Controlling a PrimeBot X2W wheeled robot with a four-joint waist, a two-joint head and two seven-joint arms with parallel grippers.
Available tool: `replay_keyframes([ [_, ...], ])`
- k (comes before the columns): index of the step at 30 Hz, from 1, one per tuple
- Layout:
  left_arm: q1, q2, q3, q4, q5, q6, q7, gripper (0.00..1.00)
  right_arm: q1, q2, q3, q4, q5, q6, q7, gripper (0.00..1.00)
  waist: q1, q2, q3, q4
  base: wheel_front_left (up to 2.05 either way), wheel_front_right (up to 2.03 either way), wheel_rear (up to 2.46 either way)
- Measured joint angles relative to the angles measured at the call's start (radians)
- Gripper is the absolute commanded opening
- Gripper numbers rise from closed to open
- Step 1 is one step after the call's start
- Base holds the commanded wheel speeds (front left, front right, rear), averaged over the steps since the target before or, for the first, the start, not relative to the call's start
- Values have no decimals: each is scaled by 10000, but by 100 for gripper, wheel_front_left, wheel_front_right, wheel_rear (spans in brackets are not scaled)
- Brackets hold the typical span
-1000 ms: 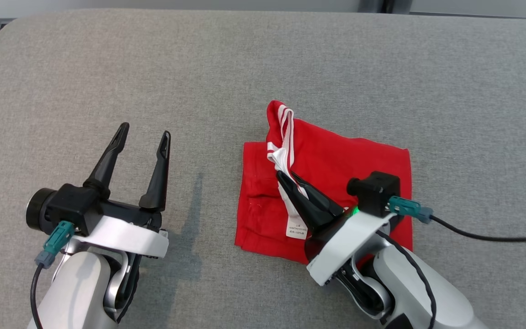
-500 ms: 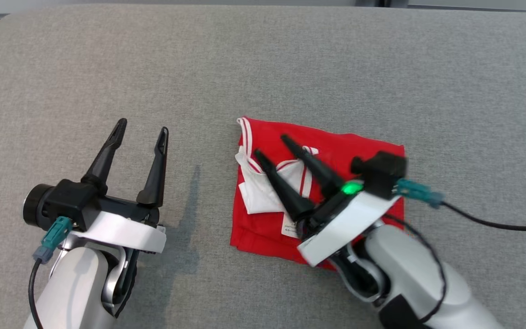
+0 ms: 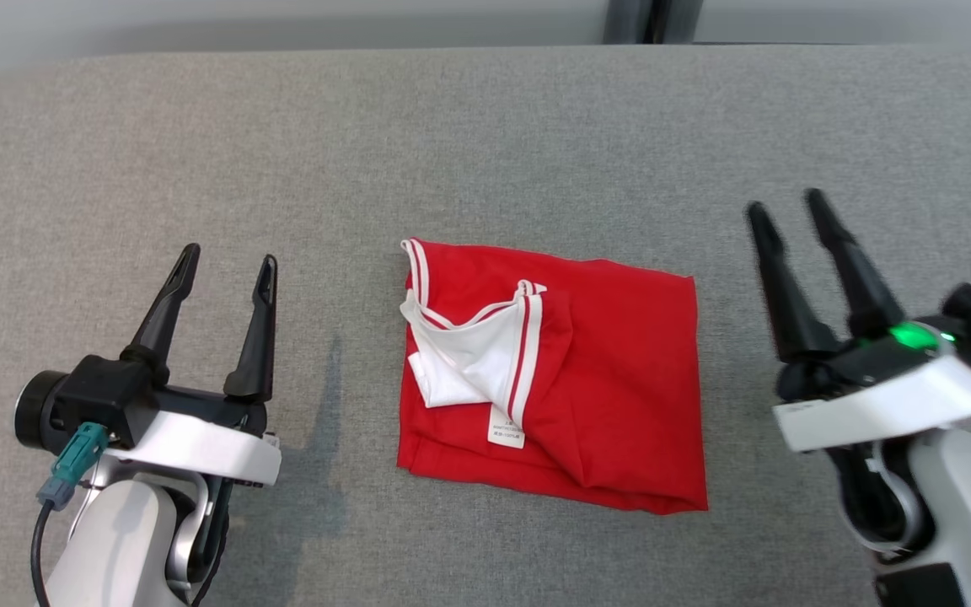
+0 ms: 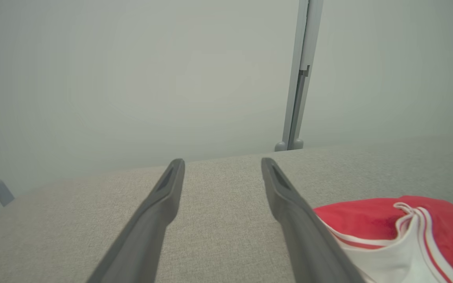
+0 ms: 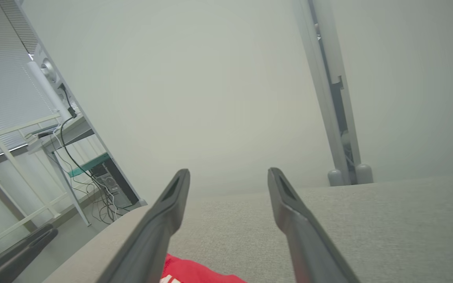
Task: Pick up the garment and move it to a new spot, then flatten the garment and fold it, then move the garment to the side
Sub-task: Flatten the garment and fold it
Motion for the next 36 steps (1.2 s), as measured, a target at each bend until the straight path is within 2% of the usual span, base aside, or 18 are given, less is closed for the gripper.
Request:
replay_keyframes([
  [1,0,0,0,0,0,0,0,100,0,0,0,0,0,0,0,100,0,0,0,0,0,0,0],
  [8,369,117,86,-25,-17,92,0,100,1181,-387,-1923,-499,-1469,2,830,100,0,0,-368,-153,0,0,0],
  [15,530,205,17,-81,-19,100,42,100,2351,-385,-3499,-955,-2349,0,1672,100,0,0,-597,-175,0,0,0],
  [22,733,293,-8,-196,-29,196,150,100,2919,-73,-3889,-1289,-2583,0,2077,100,0,0,-746,-211,0,0,0],
  [33,855,353,-105,-437,-77,303,318,100,3015,12,-4019,-1494,-2706,0,2313,100,0,0,-690,-141,0,0,0],
  [34,855,353,-119,-453,-77,320,320,100,2996,-10,-3962,-1484,-2706,0,2385,76,0,0,-673,-124,0,0,0],
  [35,853,353,-134,-477,-77,322,320,100,2975,-58,-3891,-1471,-2721,2,2422,0,0,0,-648,-103,0,0,0],
  [36,838,351,-153,-483,-77,322,320,100,2904,-86,-3804,-1434,-2706,0,2504,0,0,0,-619,-75,0,0,0],
])
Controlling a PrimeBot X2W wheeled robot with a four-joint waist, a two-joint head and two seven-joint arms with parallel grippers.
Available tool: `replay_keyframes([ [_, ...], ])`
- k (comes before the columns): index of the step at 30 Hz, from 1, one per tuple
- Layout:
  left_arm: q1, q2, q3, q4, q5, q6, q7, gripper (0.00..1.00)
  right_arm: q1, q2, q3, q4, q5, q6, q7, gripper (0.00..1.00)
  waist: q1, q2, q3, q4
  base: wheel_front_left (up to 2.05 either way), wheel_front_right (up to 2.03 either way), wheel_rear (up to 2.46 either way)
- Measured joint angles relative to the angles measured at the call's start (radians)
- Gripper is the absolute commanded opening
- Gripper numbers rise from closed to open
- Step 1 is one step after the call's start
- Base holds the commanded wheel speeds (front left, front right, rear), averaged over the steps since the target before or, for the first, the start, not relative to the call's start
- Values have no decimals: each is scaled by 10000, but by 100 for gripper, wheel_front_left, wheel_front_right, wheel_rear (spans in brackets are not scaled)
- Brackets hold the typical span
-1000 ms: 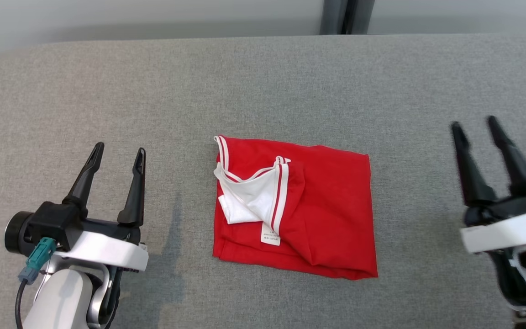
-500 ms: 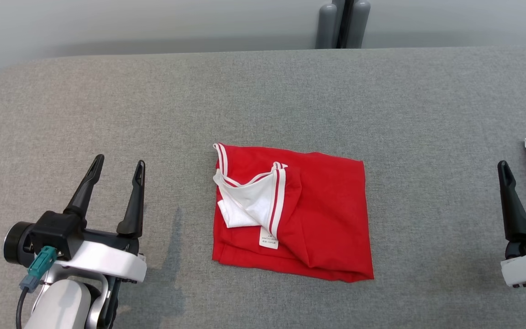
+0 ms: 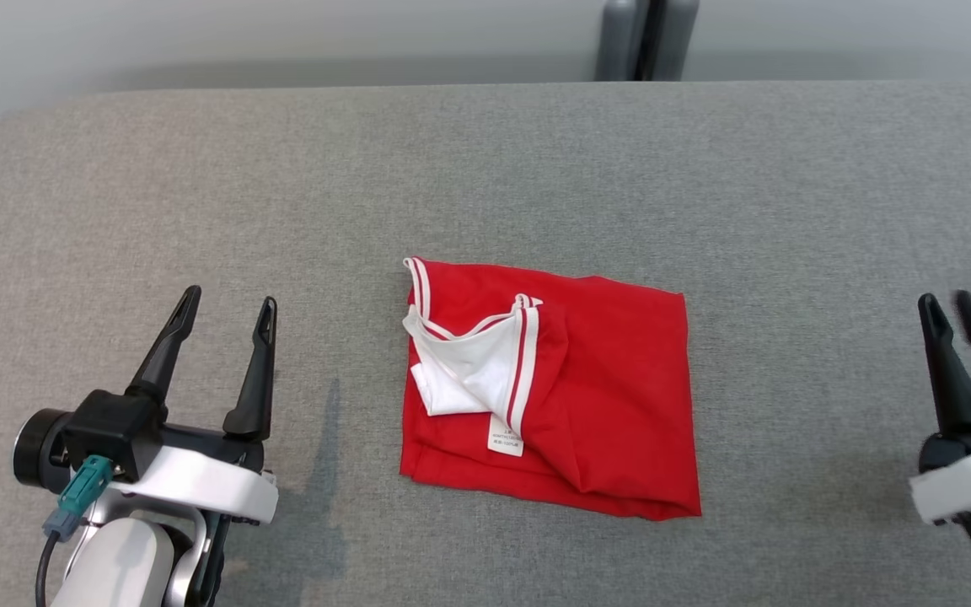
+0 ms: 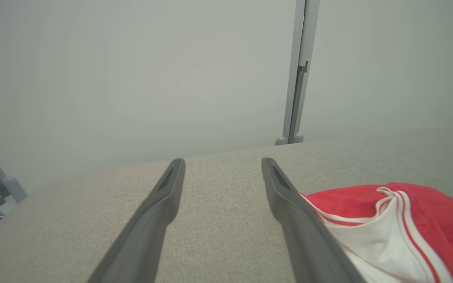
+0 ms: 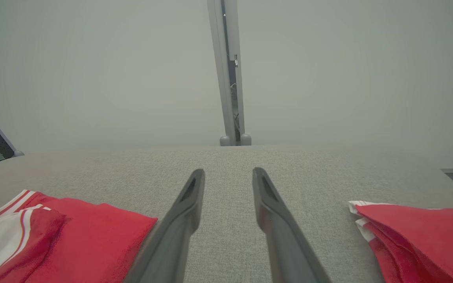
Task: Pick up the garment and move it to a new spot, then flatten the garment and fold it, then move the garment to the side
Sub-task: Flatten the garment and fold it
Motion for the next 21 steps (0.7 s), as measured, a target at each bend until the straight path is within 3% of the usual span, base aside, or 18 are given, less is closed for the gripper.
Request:
replay_keyframes([
  [5,-174,-82,-113,-15,-2,10,-13,100,-825,-186,1327,529,249,0,157,0,0,0,165,245,0,0,0],
  [15,-450,-303,-242,186,-35,-40,-171,100,-2273,-73,5018,2602,1066,2,198,0,0,-1,527,897,0,0,0],
  [21,-624,-420,-259,318,-46,-109,-221,100,-3034,21,6241,3914,1559,2,-71,0,0,-1,768,1253,0,0,0],
])
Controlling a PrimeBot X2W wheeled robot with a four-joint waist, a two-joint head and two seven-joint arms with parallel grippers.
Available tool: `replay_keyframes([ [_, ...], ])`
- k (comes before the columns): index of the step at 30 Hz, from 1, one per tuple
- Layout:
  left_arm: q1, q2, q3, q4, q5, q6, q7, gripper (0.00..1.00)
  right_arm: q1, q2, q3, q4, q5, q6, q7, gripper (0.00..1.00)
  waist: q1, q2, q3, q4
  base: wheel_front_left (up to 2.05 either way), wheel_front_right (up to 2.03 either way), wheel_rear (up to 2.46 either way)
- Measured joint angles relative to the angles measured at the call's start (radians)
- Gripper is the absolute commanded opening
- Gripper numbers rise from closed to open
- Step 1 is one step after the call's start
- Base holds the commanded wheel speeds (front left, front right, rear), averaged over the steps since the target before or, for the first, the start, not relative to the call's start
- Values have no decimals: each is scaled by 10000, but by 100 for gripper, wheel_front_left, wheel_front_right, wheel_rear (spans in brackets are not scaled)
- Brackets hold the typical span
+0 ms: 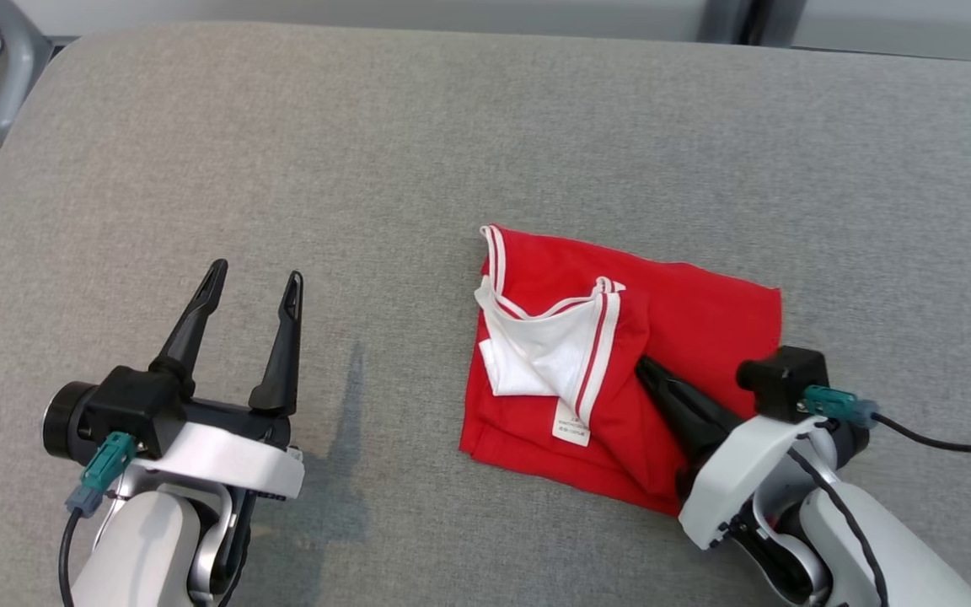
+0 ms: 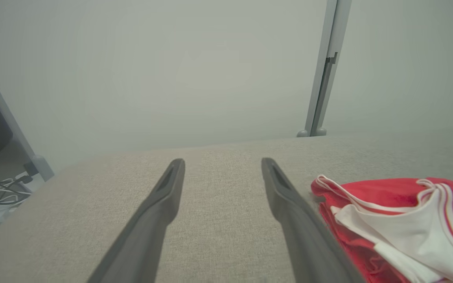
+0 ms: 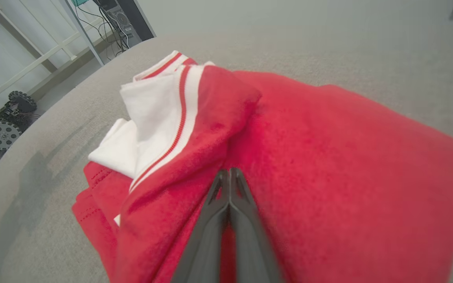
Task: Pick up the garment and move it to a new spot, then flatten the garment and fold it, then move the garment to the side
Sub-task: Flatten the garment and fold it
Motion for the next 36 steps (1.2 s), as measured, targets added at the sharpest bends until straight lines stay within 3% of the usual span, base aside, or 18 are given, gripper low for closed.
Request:
replay_keyframes([
  [6,-163,-96,-13,128,6,-44,-58,100,-711,119,1024,759,439,-2,-353,0,0,0,201,188,0,0,0],
  [14,-231,-128,42,251,27,-75,-86,100,-1121,-29,2819,523,476,-12,-405,0,0,0,266,96,0,0,0],
  [19,-293,-119,121,276,38,-88,-88,100,-1062,-102,3179,263,240,-12,-520,0,0,0,234,-53,0,0,0],
  [28,-161,-10,265,251,52,-25,-88,100,-415,-107,1145,-550,270,-8,-1221,0,0,0,-10,-364,0,0,0],
  [29,-96,52,311,232,52,25,-88,100,-226,-73,353,-777,198,-6,-1279,0,0,0,-99,-488,0,0,0],
  [30,-96,52,311,232,52,25,-88,100,-226,-73,353,-777,198,-6,-1279,0,0,0,-99,-488,0,0,0],
  [36,114,249,351,105,46,105,-36,100,381,13,-1944,-1436,-441,-6,-1266,3,0,0,-432,-849,0,0,0],
])
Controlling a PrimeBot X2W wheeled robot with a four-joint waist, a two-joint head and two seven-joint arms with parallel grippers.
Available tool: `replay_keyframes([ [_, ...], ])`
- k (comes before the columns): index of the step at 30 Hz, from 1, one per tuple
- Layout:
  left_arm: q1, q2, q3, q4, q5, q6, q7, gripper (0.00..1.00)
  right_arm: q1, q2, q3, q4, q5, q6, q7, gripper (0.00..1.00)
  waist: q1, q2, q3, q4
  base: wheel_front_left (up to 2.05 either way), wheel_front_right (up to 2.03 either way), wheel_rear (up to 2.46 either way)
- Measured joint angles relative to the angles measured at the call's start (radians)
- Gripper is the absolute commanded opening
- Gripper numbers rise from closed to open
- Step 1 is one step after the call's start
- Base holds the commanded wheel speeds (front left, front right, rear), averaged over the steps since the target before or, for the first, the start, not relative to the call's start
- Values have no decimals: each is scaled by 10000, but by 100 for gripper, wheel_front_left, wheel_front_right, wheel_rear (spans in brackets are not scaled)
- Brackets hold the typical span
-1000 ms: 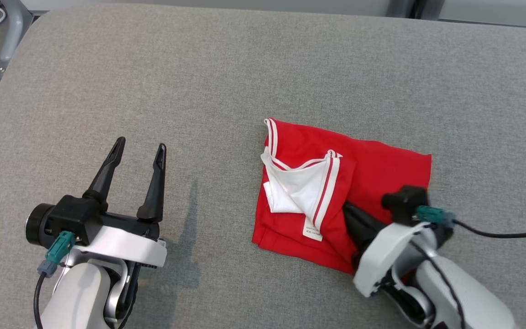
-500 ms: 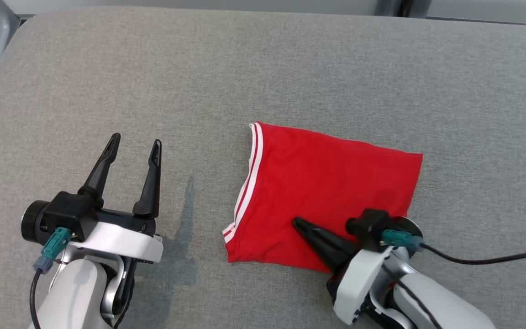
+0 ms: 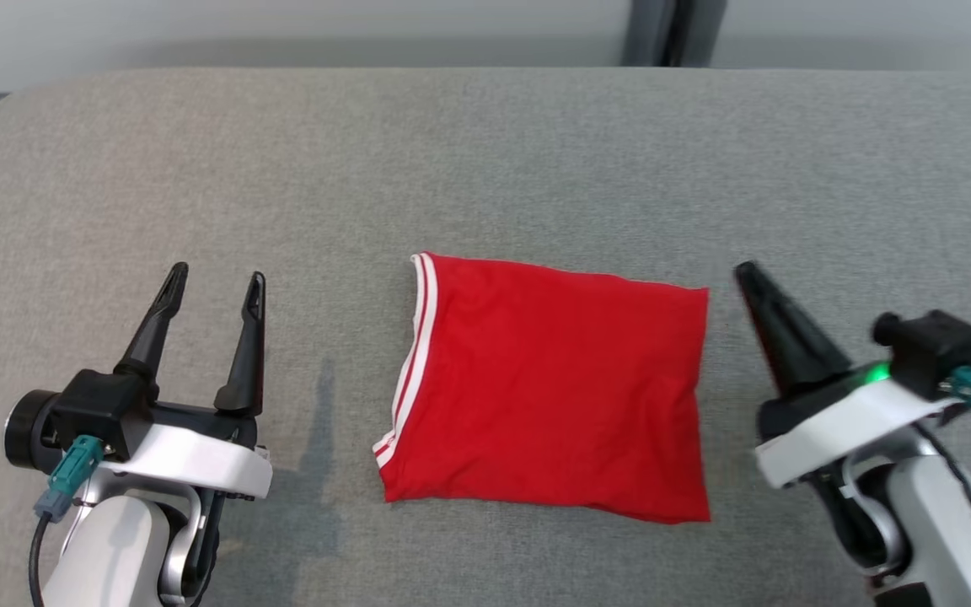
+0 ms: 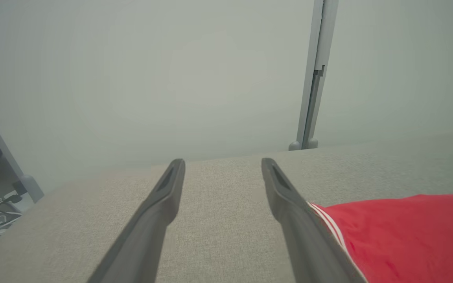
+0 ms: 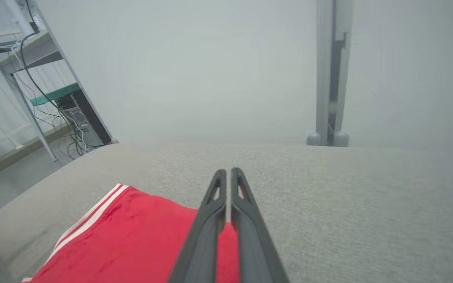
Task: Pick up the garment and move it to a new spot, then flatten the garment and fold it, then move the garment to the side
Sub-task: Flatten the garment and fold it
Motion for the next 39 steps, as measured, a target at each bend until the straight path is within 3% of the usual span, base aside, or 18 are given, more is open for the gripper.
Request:
replay_keyframes([
  [1,9,31,25,-44,-2,23,50,100,93,19,-343,-81,-117,0,67,32,0,0,-54,-64,0,0,0],
  [2,35,56,27,-90,-2,42,69,100,205,46,-673,-224,-245,0,67,71,0,0,-100,-133,0,0,0],
  [3,78,59,21,-121,-2,46,86,100,293,73,-1011,-307,-362,0,142,100,0,0,-147,-186,0,0,0],
  [8,211,142,-8,-261,0,132,263,100,781,324,-2305,-767,-911,0,345,100,0,0,-358,-376,0,0,0],
  [13,539,222,-13,-362,-38,221,407,100,1357,546,-2970,-1164,-1264,4,500,100,0,0,-620,-485,0,0,0],
  [39,2243,617,-6,-1007,-458,669,1151,100,4115,1001,-4125,-2796,-1946,4,1820,100,0,0,-2762,-625,0,0,0],
])
